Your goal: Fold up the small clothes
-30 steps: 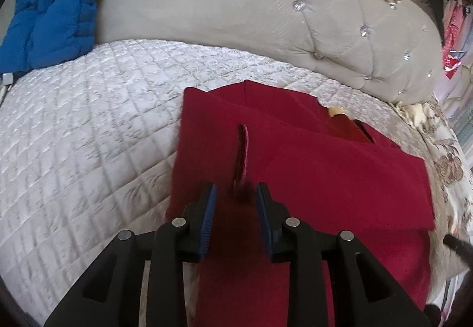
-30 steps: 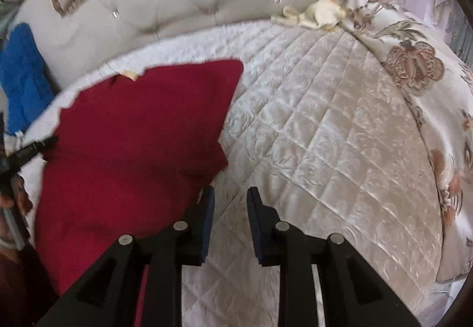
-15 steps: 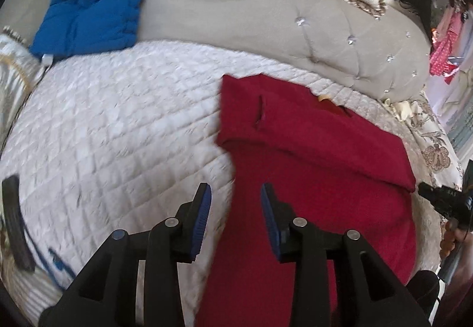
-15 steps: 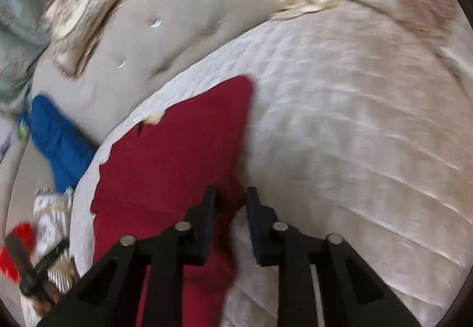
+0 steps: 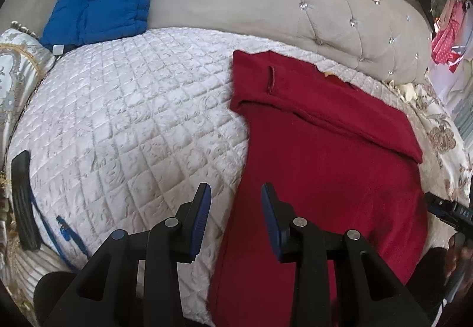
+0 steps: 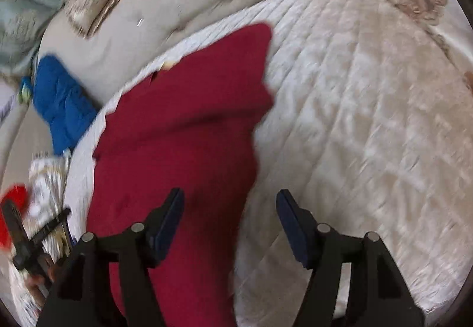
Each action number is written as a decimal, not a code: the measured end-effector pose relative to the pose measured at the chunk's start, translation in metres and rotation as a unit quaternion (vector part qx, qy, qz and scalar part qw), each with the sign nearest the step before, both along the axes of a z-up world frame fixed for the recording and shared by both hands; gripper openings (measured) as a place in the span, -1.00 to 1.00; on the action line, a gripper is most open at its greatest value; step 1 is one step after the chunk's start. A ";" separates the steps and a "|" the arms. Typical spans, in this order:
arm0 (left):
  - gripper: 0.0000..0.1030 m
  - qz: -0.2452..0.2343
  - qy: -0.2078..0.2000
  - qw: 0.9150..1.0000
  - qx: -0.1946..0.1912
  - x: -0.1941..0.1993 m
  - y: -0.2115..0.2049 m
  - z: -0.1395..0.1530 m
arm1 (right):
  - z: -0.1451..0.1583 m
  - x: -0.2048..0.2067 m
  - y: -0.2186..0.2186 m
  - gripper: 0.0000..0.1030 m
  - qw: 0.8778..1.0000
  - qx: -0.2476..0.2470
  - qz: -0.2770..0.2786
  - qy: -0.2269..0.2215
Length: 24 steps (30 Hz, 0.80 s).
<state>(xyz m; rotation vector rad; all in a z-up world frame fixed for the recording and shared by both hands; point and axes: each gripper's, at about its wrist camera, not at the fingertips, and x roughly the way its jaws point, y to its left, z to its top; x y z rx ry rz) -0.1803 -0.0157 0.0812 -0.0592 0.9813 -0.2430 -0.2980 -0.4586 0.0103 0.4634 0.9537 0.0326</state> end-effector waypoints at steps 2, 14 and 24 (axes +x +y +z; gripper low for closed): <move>-0.74 -0.003 0.009 1.000 0.000 0.000 0.000 -0.004 | 0.001 -0.009 0.013 -0.11 0.998 -0.056 0.011 -0.011; -0.73 -0.012 0.018 1.000 0.012 -0.010 -0.002 -0.011 | 0.014 -0.030 0.011 -0.87 0.997 -0.069 0.018 -0.019; -0.67 -0.038 0.052 0.998 0.014 -0.024 0.002 -0.022 | 0.014 -0.064 0.032 0.12 0.997 -0.021 0.073 0.018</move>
